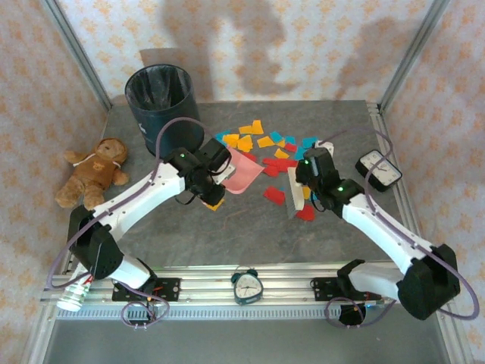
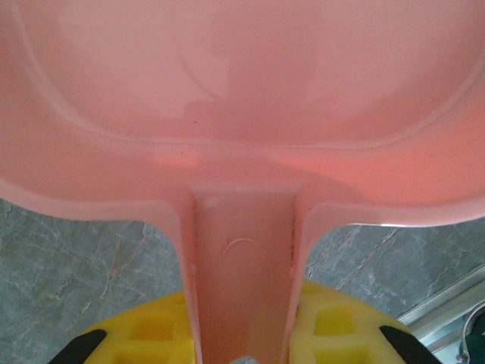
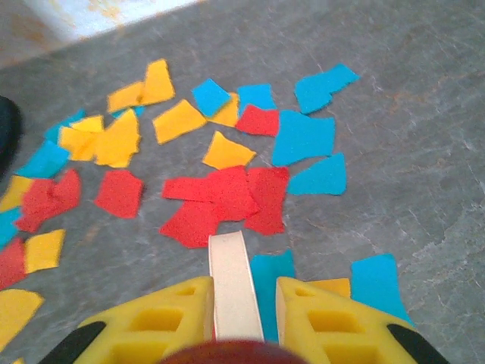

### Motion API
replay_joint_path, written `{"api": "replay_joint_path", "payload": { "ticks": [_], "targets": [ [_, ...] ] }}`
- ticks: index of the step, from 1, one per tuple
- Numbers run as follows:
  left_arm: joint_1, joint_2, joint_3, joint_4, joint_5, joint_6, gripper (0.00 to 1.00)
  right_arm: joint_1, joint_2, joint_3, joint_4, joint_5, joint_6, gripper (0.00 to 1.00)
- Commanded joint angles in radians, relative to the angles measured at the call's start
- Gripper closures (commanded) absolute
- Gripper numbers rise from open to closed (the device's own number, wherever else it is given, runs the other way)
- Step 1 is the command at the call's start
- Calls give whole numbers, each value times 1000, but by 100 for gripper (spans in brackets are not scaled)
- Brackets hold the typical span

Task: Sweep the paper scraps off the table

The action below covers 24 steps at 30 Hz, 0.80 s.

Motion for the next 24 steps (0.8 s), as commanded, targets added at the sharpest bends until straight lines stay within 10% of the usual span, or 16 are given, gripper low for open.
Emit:
{"api": "replay_joint_path", "payload": {
  "ticks": [1, 24],
  "targets": [
    [-20, 22, 20, -62, -45, 37, 100, -1, -90, 10, 10, -14, -21, 100],
    [-132, 252, 54, -179, -4, 123, 100, -9, -141, 4, -250, 511, -167, 100]
  ]
}}
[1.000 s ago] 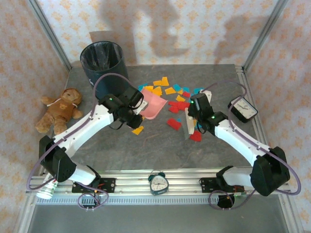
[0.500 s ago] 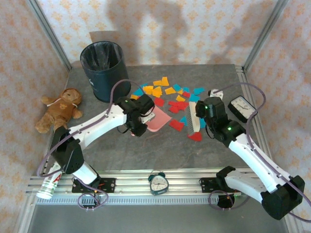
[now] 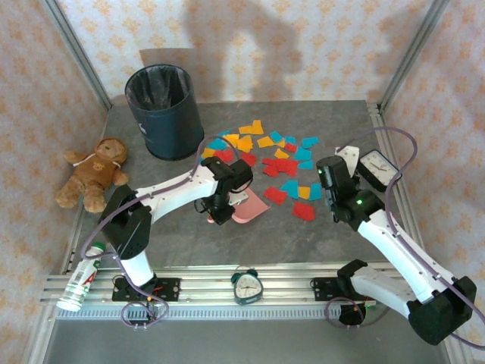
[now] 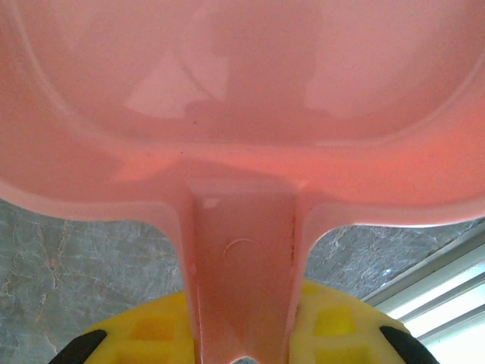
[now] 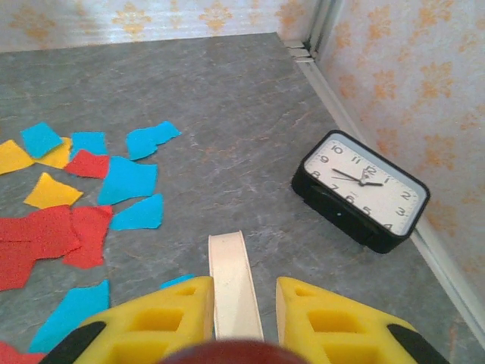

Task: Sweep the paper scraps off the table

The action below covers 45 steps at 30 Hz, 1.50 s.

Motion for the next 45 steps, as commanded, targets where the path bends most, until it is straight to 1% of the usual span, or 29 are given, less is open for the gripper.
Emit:
{"api": "replay_joint_path", "payload": {
  "ticks": [1, 8, 11, 16, 17, 19, 32, 45],
  "targets": [
    [-15, 25, 43, -66, 2, 43, 100, -7, 28, 2, -14, 85, -11, 100],
    [-16, 89, 94, -96, 15, 80, 100, -13, 82, -9, 19, 66, -13, 100],
    [-19, 116, 116, -105, 19, 93, 100, -17, 94, -27, 57, 25, -26, 100],
    [-22, 156, 153, -124, 20, 111, 100, -19, 131, -36, 88, -9, -26, 100],
    [-22, 189, 164, -126, 21, 114, 100, -20, 138, -36, 95, -18, -28, 100],
    [-23, 203, 182, -134, 35, 122, 100, -19, 147, -38, 110, -39, -29, 100],
    [-32, 302, 291, -167, 59, 159, 100, -20, 197, -40, 197, -231, -20, 100],
    [-34, 399, 425, -216, 69, 186, 100, -11, 213, -23, 235, -437, -66, 100]
  ]
}}
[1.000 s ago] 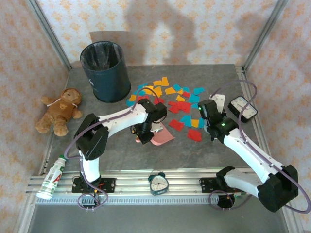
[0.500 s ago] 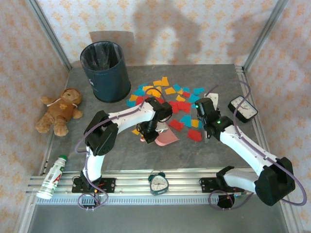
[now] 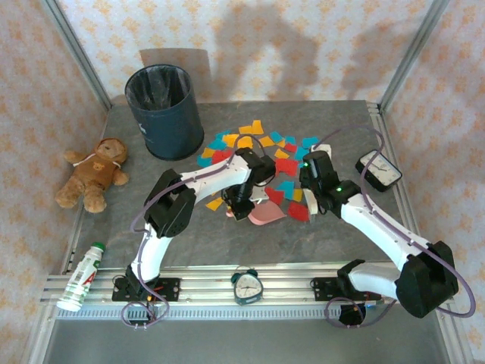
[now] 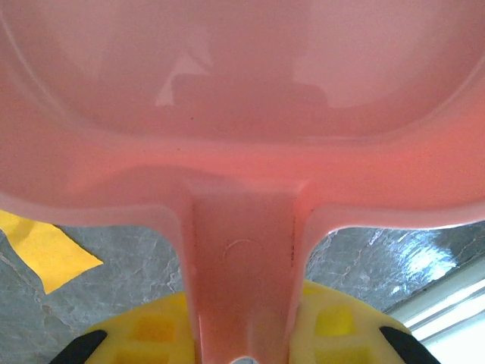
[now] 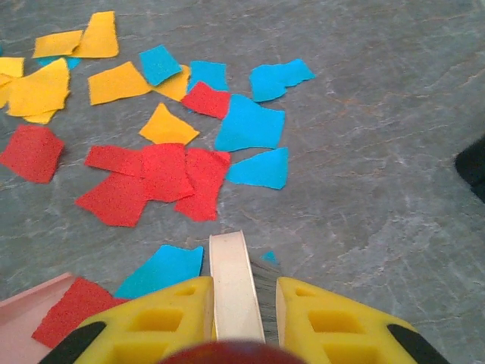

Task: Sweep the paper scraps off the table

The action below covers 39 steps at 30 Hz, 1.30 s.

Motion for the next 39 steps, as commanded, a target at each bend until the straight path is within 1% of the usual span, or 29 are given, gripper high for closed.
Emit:
{"api": "replay_joint_path", "payload": {
  "ticks": [1, 12, 17, 26, 29, 30, 33, 39],
  "targets": [
    [-9, 22, 42, -61, 13, 35, 100, 5, 8, 12, 21, -96, -22, 100],
    [-30, 43, 58, -73, 26, 48, 100, 19, -11, 24, 60, -228, -36, 100],
    [-29, 36, 39, -55, 8, 37, 100, 20, -37, 28, 58, -230, -37, 100],
    [-18, 4, 2, -23, -28, 23, 100, 19, -152, 11, 36, -147, -28, 100],
    [-15, -1, 2, -24, -29, 21, 100, 19, -178, 3, 40, -75, -6, 100],
    [-15, -3, 1, -24, -29, 20, 100, 19, -181, 0, 41, -32, 5, 100],
    [-15, -6, 0, -21, -32, 17, 100, 19, -168, 0, 41, 73, 20, 100],
    [-15, -6, 3, -20, -31, 11, 100, 19, -66, 43, 36, 148, 11, 100]
  ]
}}
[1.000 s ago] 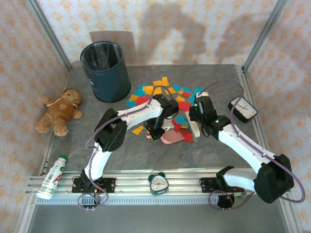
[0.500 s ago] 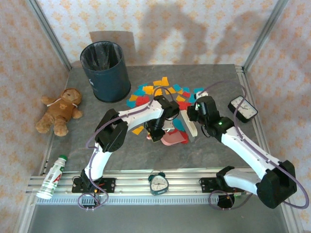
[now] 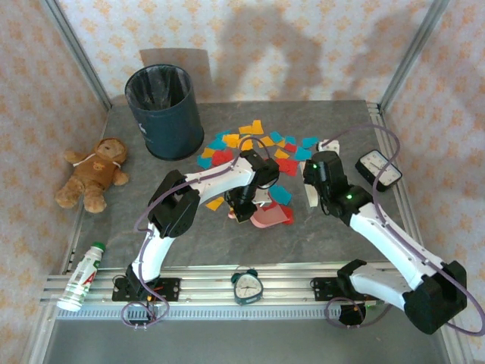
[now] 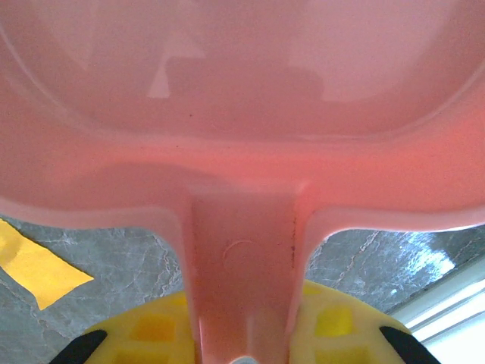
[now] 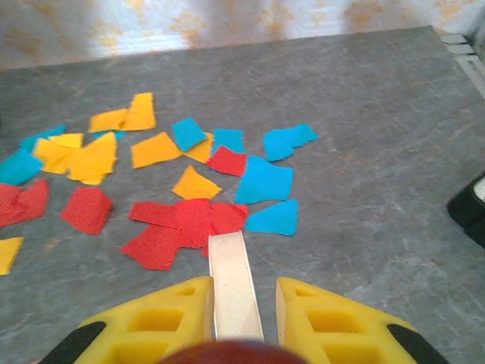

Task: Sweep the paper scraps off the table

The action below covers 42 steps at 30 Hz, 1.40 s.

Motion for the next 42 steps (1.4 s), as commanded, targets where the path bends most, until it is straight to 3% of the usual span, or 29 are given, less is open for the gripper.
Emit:
{"api": "replay_joint_path", "payload": {
  "ticks": [1, 5, 12, 20, 31, 42],
  "targets": [
    [9, -29, -10, -14, -27, -7, 100, 5, 60, 48, -1, 96, 7, 100],
    [8, -29, -9, -11, -25, -8, 100, 5, 117, 77, -1, 63, 6, 100],
    [9, -24, -6, -4, -26, -7, 100, 5, 203, 99, 1, -141, -19, 100],
    [8, -21, 6, 3, -18, -4, 100, 5, 174, 79, 44, -307, -44, 100],
    [9, -53, 23, 19, -45, 2, 100, 5, 70, 70, 36, -267, -23, 100],
    [10, -166, -66, 79, -44, -2, 100, 5, -38, 16, -18, -39, 27, 100]
  ]
}}
